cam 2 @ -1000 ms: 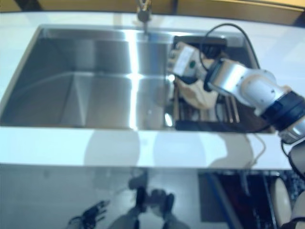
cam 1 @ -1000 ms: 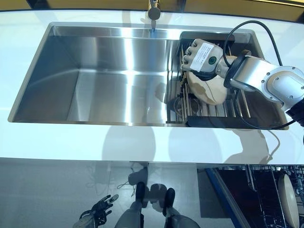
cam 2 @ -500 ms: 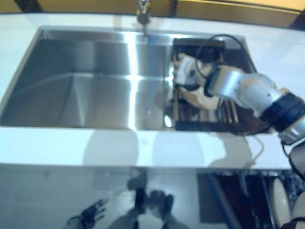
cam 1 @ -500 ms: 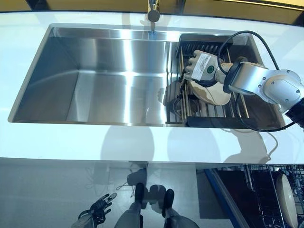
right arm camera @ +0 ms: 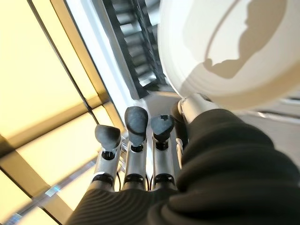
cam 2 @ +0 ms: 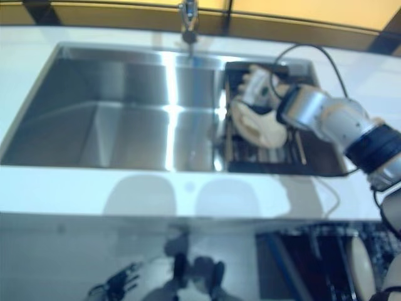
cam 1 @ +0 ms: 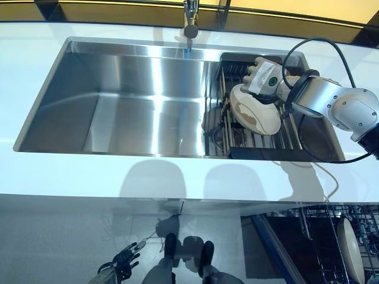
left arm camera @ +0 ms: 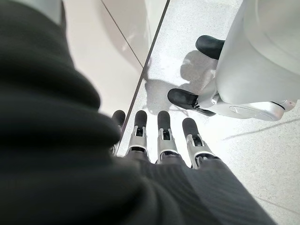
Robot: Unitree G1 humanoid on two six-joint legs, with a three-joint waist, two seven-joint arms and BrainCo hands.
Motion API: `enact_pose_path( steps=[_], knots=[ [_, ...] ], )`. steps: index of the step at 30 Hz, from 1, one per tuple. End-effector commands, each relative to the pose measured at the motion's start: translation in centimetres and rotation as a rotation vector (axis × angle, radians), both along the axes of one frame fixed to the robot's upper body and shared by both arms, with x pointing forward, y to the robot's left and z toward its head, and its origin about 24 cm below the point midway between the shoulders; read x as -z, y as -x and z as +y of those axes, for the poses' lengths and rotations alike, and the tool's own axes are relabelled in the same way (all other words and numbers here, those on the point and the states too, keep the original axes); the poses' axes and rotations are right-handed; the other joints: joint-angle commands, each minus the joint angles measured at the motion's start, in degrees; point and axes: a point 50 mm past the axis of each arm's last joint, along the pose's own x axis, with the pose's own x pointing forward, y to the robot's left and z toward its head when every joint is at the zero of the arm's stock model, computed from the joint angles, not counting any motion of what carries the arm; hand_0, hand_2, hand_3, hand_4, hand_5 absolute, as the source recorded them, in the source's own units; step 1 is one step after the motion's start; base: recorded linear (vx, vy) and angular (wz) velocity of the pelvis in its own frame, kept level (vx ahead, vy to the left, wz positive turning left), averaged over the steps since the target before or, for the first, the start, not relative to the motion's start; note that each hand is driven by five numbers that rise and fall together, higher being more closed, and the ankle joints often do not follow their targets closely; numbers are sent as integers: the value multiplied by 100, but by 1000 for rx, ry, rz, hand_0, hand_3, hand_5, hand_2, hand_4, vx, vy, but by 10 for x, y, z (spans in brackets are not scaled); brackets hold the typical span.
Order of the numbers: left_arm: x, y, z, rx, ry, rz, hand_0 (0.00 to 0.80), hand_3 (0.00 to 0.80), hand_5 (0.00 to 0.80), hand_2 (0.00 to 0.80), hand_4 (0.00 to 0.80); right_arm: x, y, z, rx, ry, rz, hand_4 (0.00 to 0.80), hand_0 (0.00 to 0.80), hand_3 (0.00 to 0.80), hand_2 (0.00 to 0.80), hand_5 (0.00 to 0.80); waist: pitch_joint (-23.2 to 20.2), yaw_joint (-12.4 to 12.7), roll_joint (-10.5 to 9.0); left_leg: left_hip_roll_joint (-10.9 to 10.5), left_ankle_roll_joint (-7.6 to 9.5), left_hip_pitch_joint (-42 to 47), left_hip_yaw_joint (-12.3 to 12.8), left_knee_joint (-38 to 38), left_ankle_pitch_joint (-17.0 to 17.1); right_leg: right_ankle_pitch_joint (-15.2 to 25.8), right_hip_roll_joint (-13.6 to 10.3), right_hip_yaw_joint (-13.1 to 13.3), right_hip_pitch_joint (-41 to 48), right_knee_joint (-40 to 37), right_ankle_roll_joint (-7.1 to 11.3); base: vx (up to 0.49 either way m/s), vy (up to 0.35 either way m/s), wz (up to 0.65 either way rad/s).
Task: Take plates into dishwasher
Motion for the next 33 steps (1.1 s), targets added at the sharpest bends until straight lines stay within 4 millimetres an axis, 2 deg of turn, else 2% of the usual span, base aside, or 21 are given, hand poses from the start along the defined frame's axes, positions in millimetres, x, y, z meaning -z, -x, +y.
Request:
enact_pose_path(
  steps=[1, 3, 4, 5, 6, 7, 8, 13, 18, 26, 33],
  knots=[
    [3, 6, 1, -12, 7, 17, 0, 0, 0, 0, 0, -25, 1, -38, 157, -239, -104, 800, 800, 800, 800, 800, -234, 7, -112, -16, -57, 193, 193, -23, -599, -314, -99, -48, 152, -6, 386, 0, 0, 0],
    [3, 4, 0, -16, 10, 18, 0, 0, 0, 0, 0, -18, 0, -51, 223, -383, -55, 800, 800, 800, 800, 800, -239, -23, -105, -20, -52, 219, 197, -23, -611, -314, -98, -16, 171, -6, 386, 0, 0, 0],
    [2, 3, -1, -21, 11, 18, 0, 0, 0, 0, 0, -12, -1, -57, 262, -483, -10, 769, 769, 769, 769, 769, -231, -48, -102, -18, -49, 240, 213, -23, -615, -309, -97, 8, 185, -6, 385, 9, 12, -5],
    [2, 2, -1, -22, 12, 17, 0, 0, 0, 0, 0, -8, -2, -59, 276, -515, 8, 414, 414, 414, 414, 414, -222, -55, -102, -18, -46, 251, 220, -23, -620, -307, -97, 15, 193, -6, 384, 5, 14, -6],
    [2, 1, -1, -22, 13, 15, 0, 0, 0, 0, 0, 0, -3, -63, 292, -626, 52, 151, 151, 151, 151, 151, -203, -72, -91, -17, -40, 271, 233, -23, -626, -302, -97, 26, 204, -6, 381, -3, 12, -5],
    [2, 1, -1, -26, 14, 14, 0, 0, 0, 0, 0, 9, -3, -64, 308, -678, 89, 116, 116, 116, 116, 116, -195, -92, -84, -17, -36, 278, 248, -23, -628, -296, -95, 42, 202, -6, 375, 0, 0, 0],
    [3, 1, -2, -27, 14, 11, 0, 0, 0, 0, 0, 16, -4, -66, 321, -718, 117, 0, 0, 0, 0, 0, -180, -102, -76, -17, -32, 292, 256, -23, -636, -295, -93, 57, 209, -6, 370, 0, 0, 0],
    [4, 2, -5, -24, 21, 5, 0, 0, 0, 0, 0, 41, -7, -69, 353, -923, 202, 0, 0, 0, 0, 0, -126, -112, -8, -12, -16, 301, 305, -23, -629, -273, -105, 71, 204, -6, 346, -6, 4, -9],
    [5, 3, -9, -20, 25, -3, 0, 0, 0, 0, 0, 54, -11, -62, 358, -1031, 285, 0, 0, 0, 0, 0, -45, -93, 41, -4, -23, 333, 339, -23, -636, -278, -112, 65, 234, -6, 329, -3, 1, -8],
    [5, 2, -12, -25, 35, -9, 0, 0, 0, 0, 0, 57, -9, -46, 307, -1069, 321, 0, 0, 0, 0, 0, 7, -114, 37, 17, -10, 343, 388, -23, -619, -269, -110, 63, 240, -6, 311, 0, 0, 0],
    [5, 3, -13, -26, 31, -7, 0, 0, 0, 0, 0, 53, -8, -39, 265, -1078, 304, 0, 0, 0, 0, 0, -12, -81, 21, 14, 2, 356, 377, -23, -620, -273, -109, 55, 260, -6, 307, 0, 0, 0]
  ],
)
